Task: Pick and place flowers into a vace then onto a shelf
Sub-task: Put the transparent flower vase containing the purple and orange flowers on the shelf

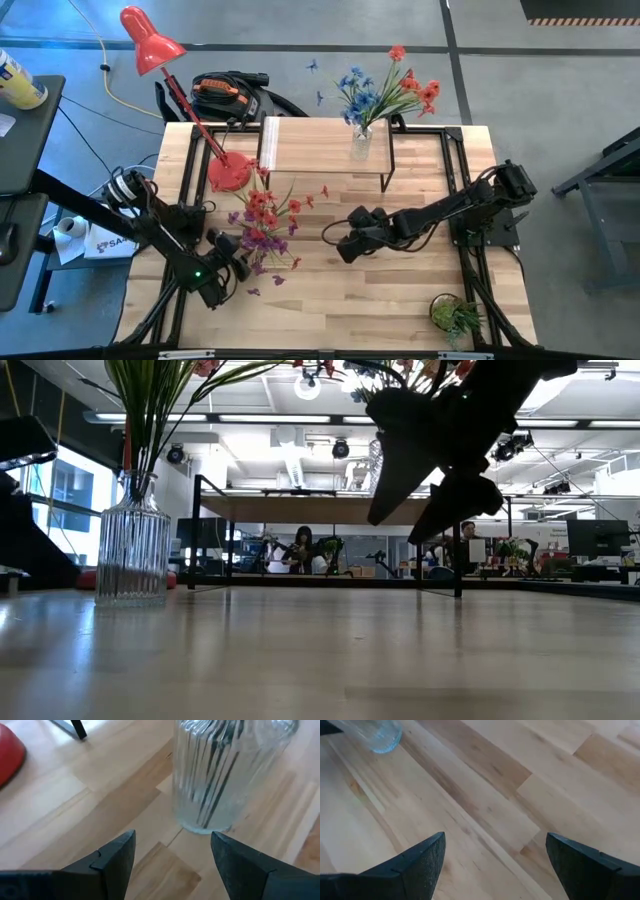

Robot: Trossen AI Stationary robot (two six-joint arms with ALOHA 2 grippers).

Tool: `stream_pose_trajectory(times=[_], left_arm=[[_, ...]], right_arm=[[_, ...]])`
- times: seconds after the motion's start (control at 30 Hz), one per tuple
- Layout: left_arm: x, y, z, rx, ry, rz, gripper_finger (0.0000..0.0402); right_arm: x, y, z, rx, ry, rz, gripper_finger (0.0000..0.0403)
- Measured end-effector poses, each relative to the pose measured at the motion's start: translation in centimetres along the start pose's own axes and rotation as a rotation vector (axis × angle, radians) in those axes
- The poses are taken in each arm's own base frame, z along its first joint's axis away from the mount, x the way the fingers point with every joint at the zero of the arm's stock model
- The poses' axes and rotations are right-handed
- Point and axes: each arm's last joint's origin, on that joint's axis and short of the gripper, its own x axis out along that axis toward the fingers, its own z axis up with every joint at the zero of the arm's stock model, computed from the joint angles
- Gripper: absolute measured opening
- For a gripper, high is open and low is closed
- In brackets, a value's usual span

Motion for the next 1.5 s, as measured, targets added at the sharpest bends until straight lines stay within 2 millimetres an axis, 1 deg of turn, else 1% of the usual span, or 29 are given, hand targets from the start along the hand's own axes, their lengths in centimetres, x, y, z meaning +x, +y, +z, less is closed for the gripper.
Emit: stream_pose_trajectory(times=[0.1,0.27,0.33,0.43,0.57,0.67,0.73,0.9,0.97,1.3,1.4,1.5], left_arm=[[-0.1,-0.1,-0.1,-0.055,0.004,-0.008,0.0292],[-0.1,-0.2,-0.3,-0.144,0.086,0.0,0.0292],[-0.1,-0.3,-0.4,-0.153,0.093,-0.008,0.0292],[-0.1,-0.6,-0.4,-0.139,0.113,-0.019,0.0292],[-0.6,-1.6,0.0,-0.032,0.141,-0.049,0.0294],[-1.1,-2.5,0.5,0.068,0.129,-0.084,0.031],[-1.4,-3.0,0.9,0.098,0.105,-0.1,0.0328],[-1.4,-3.1,1.1,0.086,0.063,-0.097,0.0386],[-1.4,-2.9,1.1,0.082,0.062,-0.084,0.0396],[-1.4,-2.8,1.2,0.096,0.034,-0.075,0.0353],[-1.4,-2.7,1.3,0.097,0.003,-0.075,0.0343],[-1.4,-2.8,1.3,0.096,0.008,-0.075,0.0337]], right_arm=[[0.0,0.0,0.0,0.0,-0.011,-0.006,0.0334],[0.0,0.0,0.0,-0.001,-0.017,-0.01,0.0334],[0.0,0.0,0.0,-0.007,-0.017,-0.01,0.0334],[0.0,0.0,0.0,-0.022,-0.017,-0.01,0.0334],[0.0,0.0,0.1,-0.033,-0.021,-0.013,0.0334],[0.0,0.0,0.1,-0.059,-0.029,-0.018,0.0334],[0.0,-0.1,0.1,-0.073,-0.033,-0.021,0.0334],[0.0,-0.1,0.1,-0.079,-0.033,-0.021,0.0335],[0.0,-0.1,0.1,-0.079,-0.032,-0.021,0.0334],[0.0,-0.1,0.0,-0.078,-0.023,-0.02,0.0335],[0.0,-0.1,0.1,-0.078,-0.034,-0.027,0.0335],[0.0,-0.2,0.2,-0.075,-0.054,-0.041,0.0334]])
